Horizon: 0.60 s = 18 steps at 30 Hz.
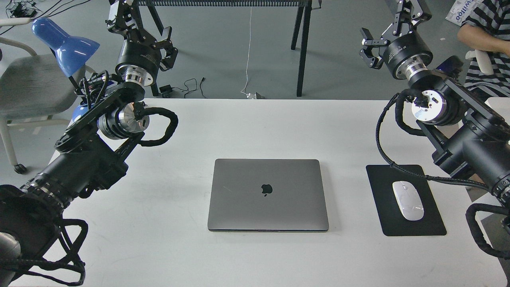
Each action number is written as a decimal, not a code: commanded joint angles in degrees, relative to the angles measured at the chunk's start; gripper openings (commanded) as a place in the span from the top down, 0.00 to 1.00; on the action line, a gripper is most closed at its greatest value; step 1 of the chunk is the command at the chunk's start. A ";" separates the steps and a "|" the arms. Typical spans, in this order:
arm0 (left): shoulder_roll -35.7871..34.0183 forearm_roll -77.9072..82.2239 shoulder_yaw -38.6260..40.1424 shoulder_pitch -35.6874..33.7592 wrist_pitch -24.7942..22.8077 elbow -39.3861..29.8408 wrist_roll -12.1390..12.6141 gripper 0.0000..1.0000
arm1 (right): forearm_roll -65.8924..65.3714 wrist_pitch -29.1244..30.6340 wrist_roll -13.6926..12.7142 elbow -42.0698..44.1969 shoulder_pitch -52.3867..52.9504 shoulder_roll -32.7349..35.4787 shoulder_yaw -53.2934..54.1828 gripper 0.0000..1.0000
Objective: Close notebook with right arm
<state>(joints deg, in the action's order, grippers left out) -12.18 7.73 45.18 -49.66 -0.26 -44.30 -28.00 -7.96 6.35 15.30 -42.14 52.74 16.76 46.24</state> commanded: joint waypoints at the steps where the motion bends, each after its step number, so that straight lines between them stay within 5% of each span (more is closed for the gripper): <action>1: -0.04 0.00 0.00 0.00 0.00 0.00 0.00 0.00 | -0.03 -0.20 0.17 -0.13 -0.53 -1.20 1.22 0.00; 18: -0.04 0.00 0.00 0.00 0.00 0.00 0.00 0.00 | 0.05 -0.37 0.26 -0.48 -0.62 -2.43 1.31 0.00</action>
<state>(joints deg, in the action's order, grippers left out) -12.22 7.73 45.19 -49.66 -0.26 -44.32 -28.00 -7.95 5.97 15.56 -42.63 52.14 14.43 47.48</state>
